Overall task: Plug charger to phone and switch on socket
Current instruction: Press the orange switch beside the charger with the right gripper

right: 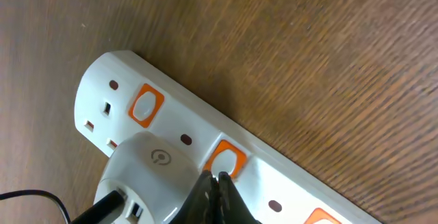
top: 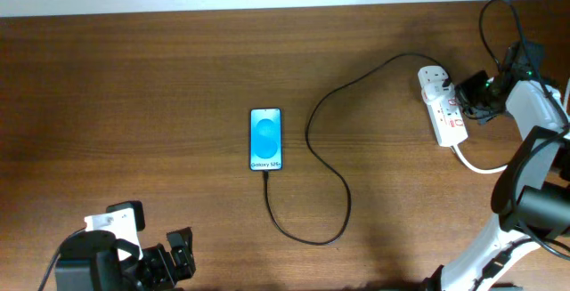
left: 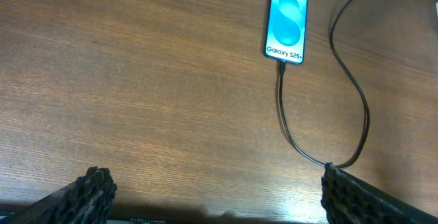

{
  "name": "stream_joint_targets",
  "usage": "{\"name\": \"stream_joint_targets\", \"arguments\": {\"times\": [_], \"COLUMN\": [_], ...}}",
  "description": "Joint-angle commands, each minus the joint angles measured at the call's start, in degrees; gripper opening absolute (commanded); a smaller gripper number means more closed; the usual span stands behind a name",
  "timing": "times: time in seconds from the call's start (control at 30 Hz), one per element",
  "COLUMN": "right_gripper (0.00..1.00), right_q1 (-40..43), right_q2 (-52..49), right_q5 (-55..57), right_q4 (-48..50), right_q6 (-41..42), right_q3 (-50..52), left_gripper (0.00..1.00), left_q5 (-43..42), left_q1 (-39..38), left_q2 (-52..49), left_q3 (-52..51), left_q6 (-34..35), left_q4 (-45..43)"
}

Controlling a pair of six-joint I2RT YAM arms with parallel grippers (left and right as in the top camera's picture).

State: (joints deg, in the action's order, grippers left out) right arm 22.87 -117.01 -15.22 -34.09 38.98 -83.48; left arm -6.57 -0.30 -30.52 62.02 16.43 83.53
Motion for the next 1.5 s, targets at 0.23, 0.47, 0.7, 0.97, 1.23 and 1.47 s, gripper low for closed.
{"name": "stream_joint_targets", "arguments": {"times": [0.23, 0.47, 0.7, 0.97, 1.23, 1.47], "right_gripper": [0.04, 0.04, 0.04, 0.04, 0.04, 0.04], "right_q1": [-1.9, -2.3, -4.2, -5.8, -7.5, -7.5], "right_q2": [-2.5, -2.5, -2.6, -2.6, -2.6, -2.6], "right_q5": [3.1, 3.5, 4.0, 5.3, 5.4, 5.2], "right_q4": [0.5, 2.0, 1.3, -1.0, -1.4, -1.0], "right_q6": [-5.8, -7.3, -10.1, -10.0, -10.1, -10.1], "right_q3": [-1.2, -1.2, -0.7, -0.7, -0.7, -0.7], "left_gripper": [1.00, 0.99, 0.99, 0.99, 0.99, 0.99], "left_q5": [0.6, 0.6, 0.6, 0.6, 0.6, 0.6], "left_q1": [-0.1, -0.1, -0.1, -0.1, -0.1, -0.1], "left_q2": [0.2, 0.2, 0.2, 0.2, 0.2, 0.2], "left_q3": [0.0, 0.0, 0.0, 0.0, 0.0, 0.0], "left_q6": [-0.7, -0.7, -0.7, -0.7, -0.7, -0.7], "left_q4": [-0.1, -0.1, -0.1, -0.1, -0.1, -0.1]}}
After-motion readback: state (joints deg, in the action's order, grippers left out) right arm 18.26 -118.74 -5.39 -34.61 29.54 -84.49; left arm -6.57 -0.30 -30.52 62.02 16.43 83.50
